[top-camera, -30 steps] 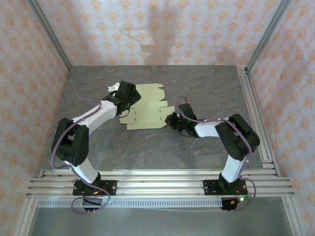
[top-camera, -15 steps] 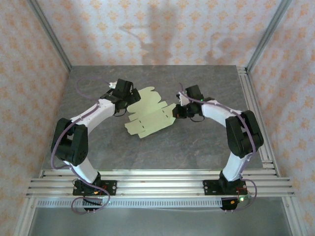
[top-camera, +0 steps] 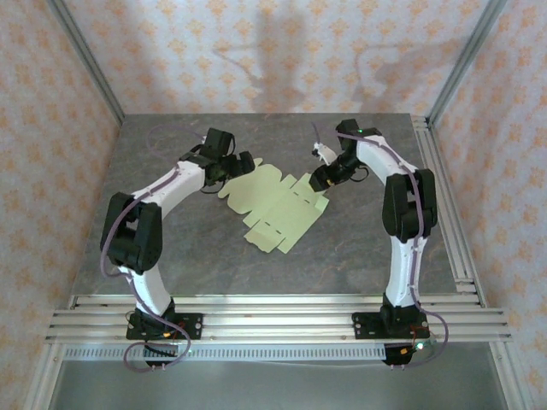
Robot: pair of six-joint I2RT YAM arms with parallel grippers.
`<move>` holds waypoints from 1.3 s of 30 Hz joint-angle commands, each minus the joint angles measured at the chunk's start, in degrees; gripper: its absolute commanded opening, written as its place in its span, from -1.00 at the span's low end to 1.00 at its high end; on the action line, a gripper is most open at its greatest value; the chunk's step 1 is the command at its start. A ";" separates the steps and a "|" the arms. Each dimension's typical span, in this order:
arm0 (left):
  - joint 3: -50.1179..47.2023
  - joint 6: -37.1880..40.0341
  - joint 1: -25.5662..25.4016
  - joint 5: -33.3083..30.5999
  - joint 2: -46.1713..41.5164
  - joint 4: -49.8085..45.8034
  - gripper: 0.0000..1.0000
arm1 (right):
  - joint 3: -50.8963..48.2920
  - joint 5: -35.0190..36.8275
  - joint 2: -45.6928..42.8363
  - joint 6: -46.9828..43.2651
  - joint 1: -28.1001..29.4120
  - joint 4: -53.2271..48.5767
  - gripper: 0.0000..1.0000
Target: Fold the paper box
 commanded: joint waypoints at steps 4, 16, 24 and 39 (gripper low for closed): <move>10.58 5.26 -0.32 6.82 10.47 -4.65 0.87 | -10.62 11.29 -11.22 16.84 0.15 13.45 0.78; 33.18 4.08 -0.32 15.16 29.82 -15.95 0.16 | -47.52 11.73 -36.35 49.17 6.18 44.77 0.79; 18.70 -7.67 0.71 9.54 23.23 -9.14 0.08 | -56.50 7.66 -33.74 66.26 14.19 65.36 0.81; -6.86 -12.09 0.31 5.91 3.73 -2.81 0.29 | -45.18 12.33 -16.18 61.00 12.83 59.66 0.86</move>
